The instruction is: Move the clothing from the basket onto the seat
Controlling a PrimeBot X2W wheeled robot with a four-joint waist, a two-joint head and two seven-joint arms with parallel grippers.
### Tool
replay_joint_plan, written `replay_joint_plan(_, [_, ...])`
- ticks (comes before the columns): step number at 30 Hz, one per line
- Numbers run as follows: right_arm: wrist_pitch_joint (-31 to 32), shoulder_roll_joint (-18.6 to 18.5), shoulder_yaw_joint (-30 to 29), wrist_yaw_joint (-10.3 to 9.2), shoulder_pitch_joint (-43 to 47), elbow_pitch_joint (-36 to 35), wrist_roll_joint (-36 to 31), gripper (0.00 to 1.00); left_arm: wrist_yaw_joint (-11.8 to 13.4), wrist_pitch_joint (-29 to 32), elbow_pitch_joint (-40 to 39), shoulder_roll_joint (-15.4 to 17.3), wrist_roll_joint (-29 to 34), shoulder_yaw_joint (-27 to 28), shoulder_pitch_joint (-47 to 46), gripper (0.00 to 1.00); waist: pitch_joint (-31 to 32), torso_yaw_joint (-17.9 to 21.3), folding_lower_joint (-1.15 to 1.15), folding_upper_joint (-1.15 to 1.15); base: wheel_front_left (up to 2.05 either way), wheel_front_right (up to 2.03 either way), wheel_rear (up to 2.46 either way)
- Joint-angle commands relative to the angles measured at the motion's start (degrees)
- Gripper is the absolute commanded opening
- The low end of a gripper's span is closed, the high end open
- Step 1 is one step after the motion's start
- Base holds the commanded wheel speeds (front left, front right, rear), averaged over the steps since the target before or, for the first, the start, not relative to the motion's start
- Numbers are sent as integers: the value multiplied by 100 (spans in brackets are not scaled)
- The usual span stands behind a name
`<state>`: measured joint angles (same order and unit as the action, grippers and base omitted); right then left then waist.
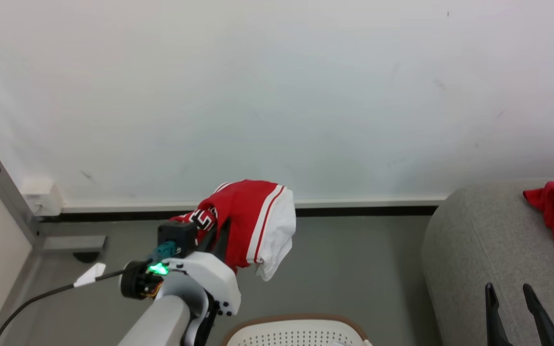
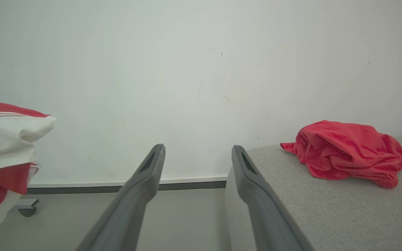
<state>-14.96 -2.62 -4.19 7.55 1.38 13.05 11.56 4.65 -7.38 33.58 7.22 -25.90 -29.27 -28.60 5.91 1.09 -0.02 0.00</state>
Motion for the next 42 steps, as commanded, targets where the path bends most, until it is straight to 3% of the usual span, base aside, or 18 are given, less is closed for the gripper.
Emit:
replay_joint_plan(1, [-11, -26, 2, -13, 141, 2, -50, 100, 58, 71, -188, 111, -39, 29, 183, 0, 179, -52, 2, 0, 0, 0, 0])
replay_joint_plan(12, [-11, -25, 111, -13, 328, -149, -98, 100, 407, 586, -1446, 477, -42, 17, 699, 0, 268, -74, 2, 0, 0, 0, 0])
replay_joint_plan(18, [-7, -33, 477, -13, 167, -315, -573, 100, 489, 725, -1798, 518, -29, -43, 786, 0, 196, -99, 2, 0, 0, 0, 0])
replay_joint_plan(27, [210, -234, 2067, -13, -722, -156, -765, 100, 493, 866, -2054, 510, 25, -188, 705, 0, 101, -142, 2, 0, 0, 0, 0])
replay_joint_plan(31, [242, -221, 2911, -13, -1347, 276, -739, 100, 471, 902, -2078, 449, 43, -267, 628, 0, 61, -183, 2, 0, 0, 0, 0])
replay_joint_plan(42, [109, -43, 4186, -13, -2574, 1680, -754, 100, 388, 970, -2064, 272, 101, -537, 464, 0, 19, -383, 2, 0, 0, 0, 0])
